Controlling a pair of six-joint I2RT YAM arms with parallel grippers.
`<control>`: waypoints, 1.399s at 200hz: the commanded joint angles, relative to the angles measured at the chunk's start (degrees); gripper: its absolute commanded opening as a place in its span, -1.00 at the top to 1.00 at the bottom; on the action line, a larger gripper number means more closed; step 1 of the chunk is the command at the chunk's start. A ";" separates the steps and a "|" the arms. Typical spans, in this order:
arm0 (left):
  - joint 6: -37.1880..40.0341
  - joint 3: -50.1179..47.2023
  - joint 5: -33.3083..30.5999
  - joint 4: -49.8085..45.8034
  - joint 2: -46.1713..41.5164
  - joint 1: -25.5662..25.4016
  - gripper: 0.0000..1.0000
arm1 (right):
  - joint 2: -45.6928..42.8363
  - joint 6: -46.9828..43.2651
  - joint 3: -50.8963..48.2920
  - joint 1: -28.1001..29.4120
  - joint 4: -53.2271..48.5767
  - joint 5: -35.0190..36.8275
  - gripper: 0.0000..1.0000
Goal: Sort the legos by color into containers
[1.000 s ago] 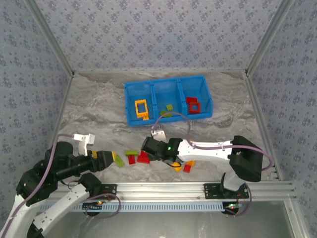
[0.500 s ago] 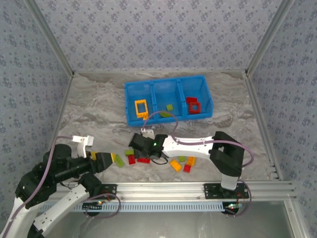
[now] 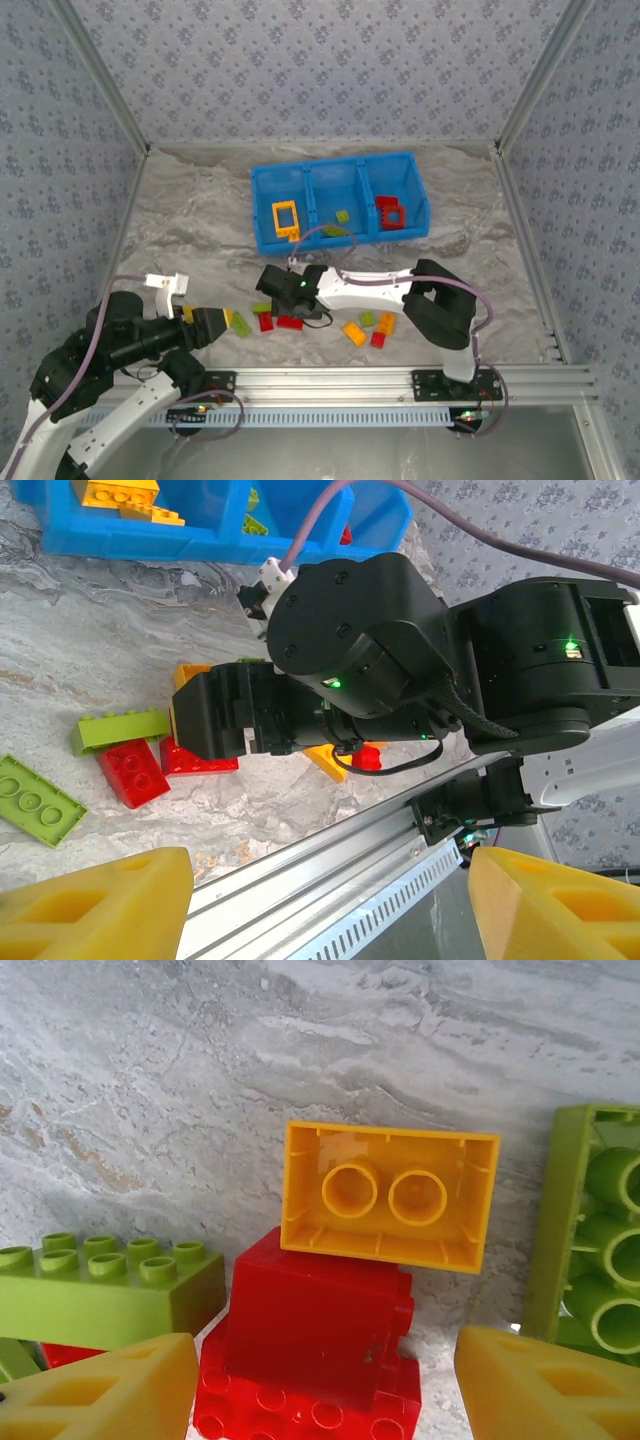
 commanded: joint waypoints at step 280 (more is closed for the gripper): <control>-2.41 4.70 -20.02 32.61 42.63 -19.54 -0.43 | -29.94 -38.48 -8.50 -41.39 -7.39 7.81 0.36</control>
